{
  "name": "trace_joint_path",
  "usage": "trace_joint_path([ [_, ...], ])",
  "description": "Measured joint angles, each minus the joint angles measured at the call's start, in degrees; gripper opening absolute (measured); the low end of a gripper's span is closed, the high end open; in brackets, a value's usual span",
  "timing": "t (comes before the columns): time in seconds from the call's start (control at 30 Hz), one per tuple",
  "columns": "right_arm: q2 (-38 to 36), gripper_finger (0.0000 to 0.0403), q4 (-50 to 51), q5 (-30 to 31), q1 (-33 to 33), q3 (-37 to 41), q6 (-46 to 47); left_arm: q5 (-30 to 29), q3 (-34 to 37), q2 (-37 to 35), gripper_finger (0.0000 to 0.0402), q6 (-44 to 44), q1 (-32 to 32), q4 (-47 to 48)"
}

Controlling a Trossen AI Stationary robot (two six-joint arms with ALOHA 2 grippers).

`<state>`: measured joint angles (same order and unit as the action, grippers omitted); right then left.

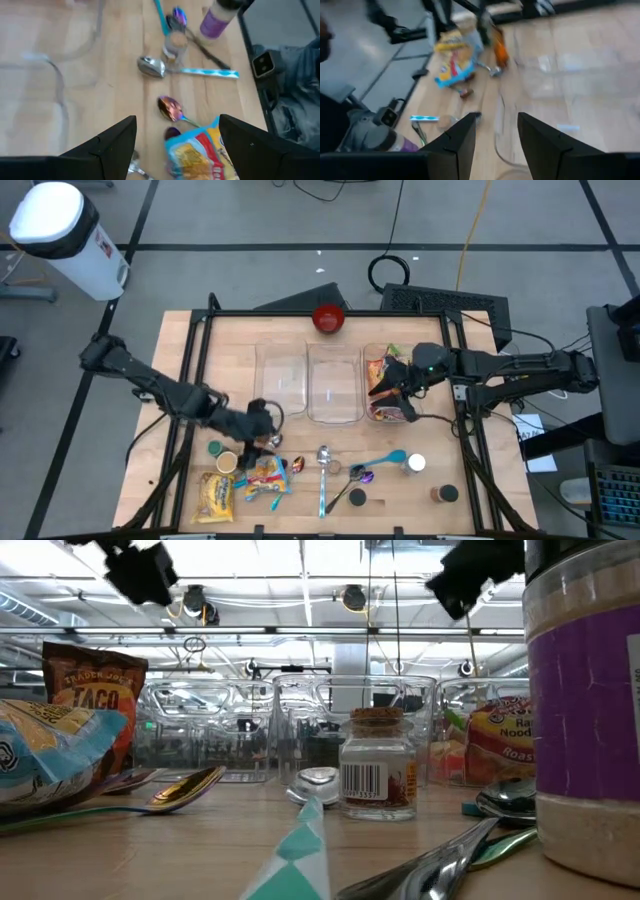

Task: Pick & Place Food Item
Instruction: Put the blue noodle pack into the right transparent bin

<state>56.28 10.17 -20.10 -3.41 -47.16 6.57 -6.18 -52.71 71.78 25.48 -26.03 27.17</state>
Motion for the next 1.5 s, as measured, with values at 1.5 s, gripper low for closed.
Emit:
trace_joint_path([
  [1.5, -11.37, 0.0141, -34.34, 23.11, 27.15, 18.60, -13.31, -1.36, 0.00, 20.20, 0.0136, 28.33, -6.61, -0.45],
])
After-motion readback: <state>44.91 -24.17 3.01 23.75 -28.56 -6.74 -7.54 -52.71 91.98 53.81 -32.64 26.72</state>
